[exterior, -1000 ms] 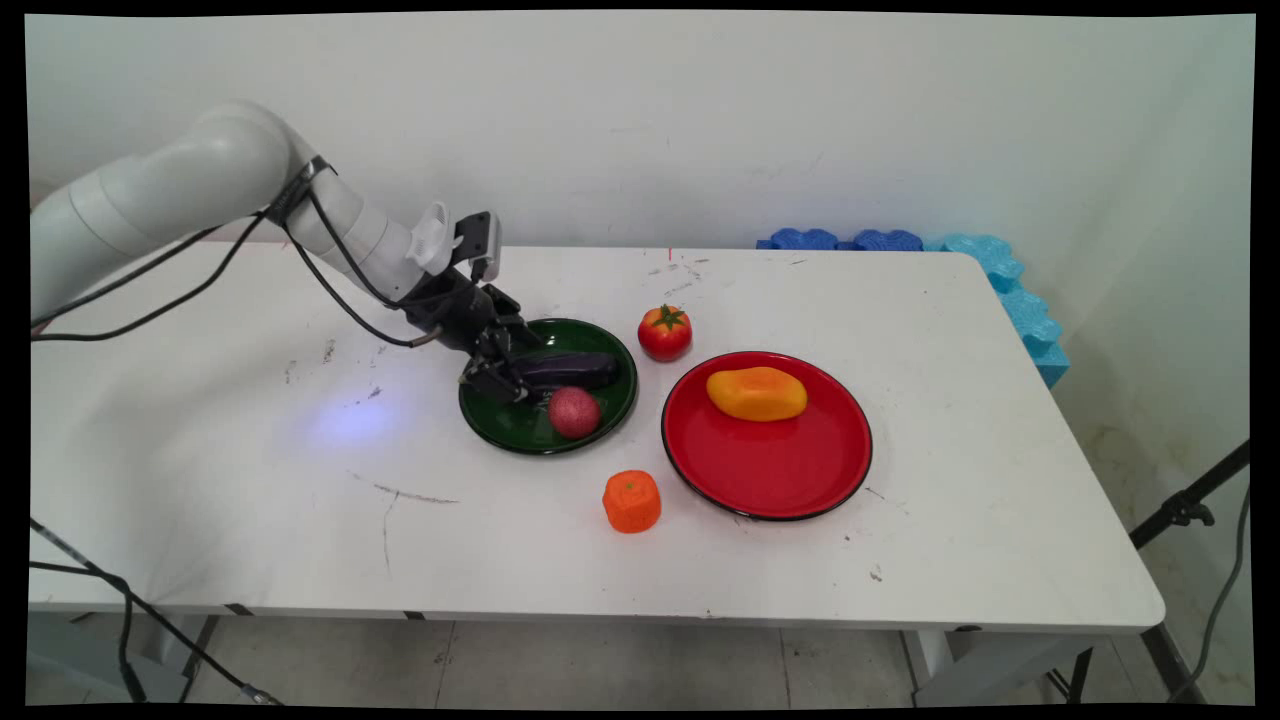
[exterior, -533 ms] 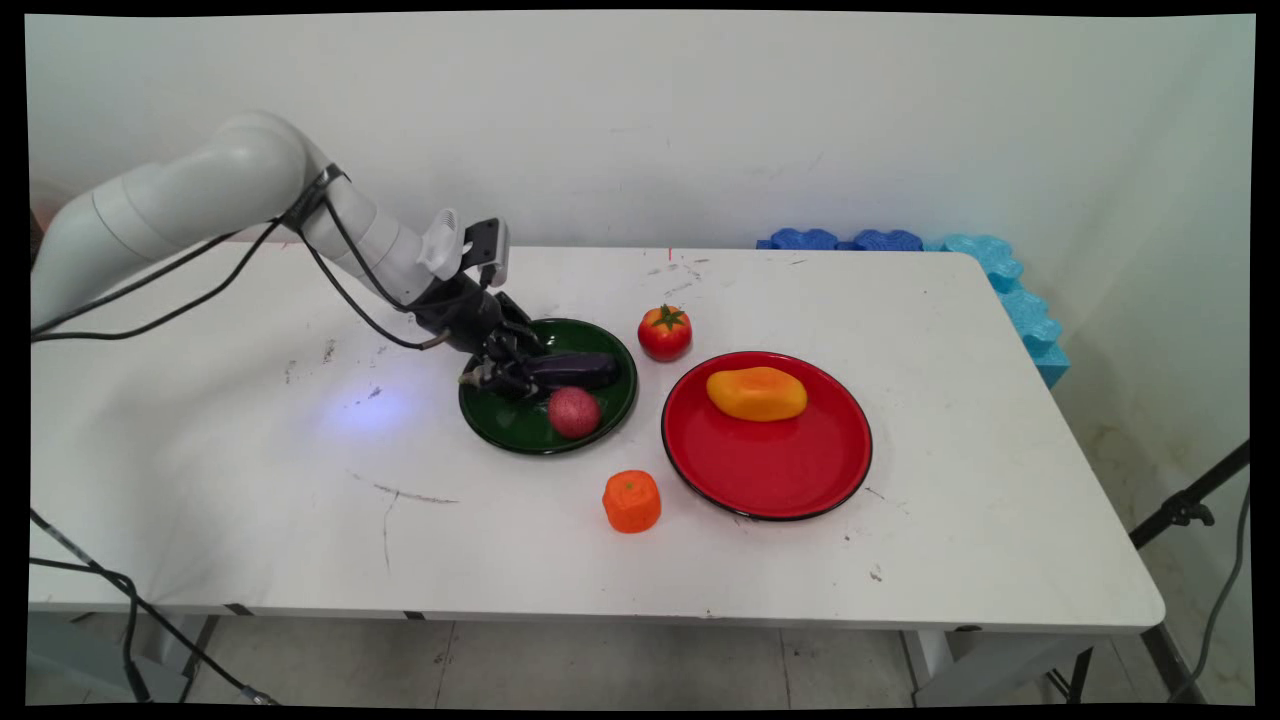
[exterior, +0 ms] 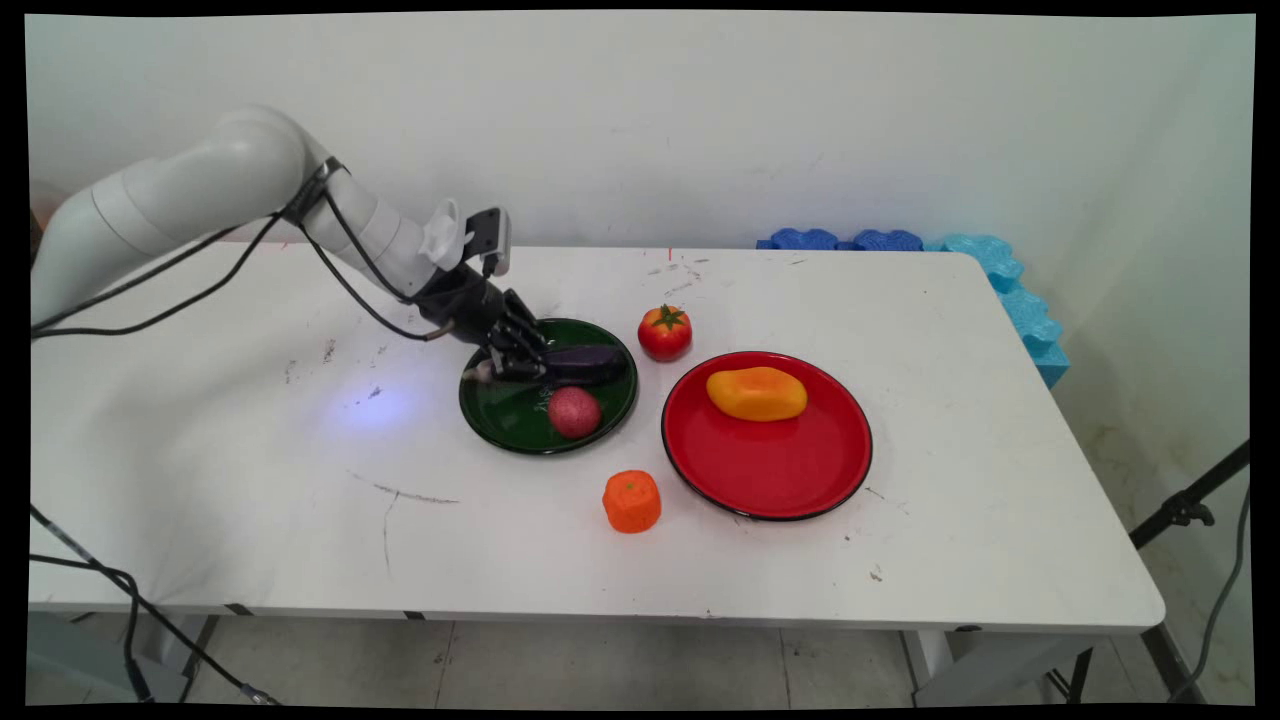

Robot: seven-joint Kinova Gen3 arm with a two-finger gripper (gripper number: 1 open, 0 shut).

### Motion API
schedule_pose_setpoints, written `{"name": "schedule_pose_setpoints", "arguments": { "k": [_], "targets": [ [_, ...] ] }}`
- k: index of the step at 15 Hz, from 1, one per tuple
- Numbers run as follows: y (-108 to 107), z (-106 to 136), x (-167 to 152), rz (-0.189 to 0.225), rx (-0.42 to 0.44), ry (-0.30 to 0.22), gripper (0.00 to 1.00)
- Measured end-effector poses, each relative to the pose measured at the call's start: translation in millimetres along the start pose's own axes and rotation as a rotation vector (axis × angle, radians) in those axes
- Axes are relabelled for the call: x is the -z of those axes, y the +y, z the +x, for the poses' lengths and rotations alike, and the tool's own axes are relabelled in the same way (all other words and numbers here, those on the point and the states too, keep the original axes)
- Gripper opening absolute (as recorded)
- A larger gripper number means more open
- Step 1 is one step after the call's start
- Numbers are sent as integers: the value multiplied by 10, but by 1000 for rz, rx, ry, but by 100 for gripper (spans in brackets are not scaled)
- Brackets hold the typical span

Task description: Place the picked object on the table

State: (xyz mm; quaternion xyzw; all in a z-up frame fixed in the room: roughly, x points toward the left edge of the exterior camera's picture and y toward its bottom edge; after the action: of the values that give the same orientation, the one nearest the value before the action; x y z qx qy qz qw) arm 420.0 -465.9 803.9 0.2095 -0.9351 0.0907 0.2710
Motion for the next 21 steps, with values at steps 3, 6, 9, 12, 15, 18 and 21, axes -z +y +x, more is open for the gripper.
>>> {"name": "schedule_pose_setpoints", "arguments": {
  "k": [3,6,9,12,15,18,21],
  "targets": [
    [30,182,206,20,-7,36,0],
    [174,481,489,24,-9,92,0],
    [461,771,736,-6,-12,142,0],
    [760,920,865,-45,-31,167,0],
    [1119,972,914,-99,-50,176,0],
    [1460,912,865,-153,-64,167,0],
    [1718,805,732,-190,-84,149,0]
  ]
}}
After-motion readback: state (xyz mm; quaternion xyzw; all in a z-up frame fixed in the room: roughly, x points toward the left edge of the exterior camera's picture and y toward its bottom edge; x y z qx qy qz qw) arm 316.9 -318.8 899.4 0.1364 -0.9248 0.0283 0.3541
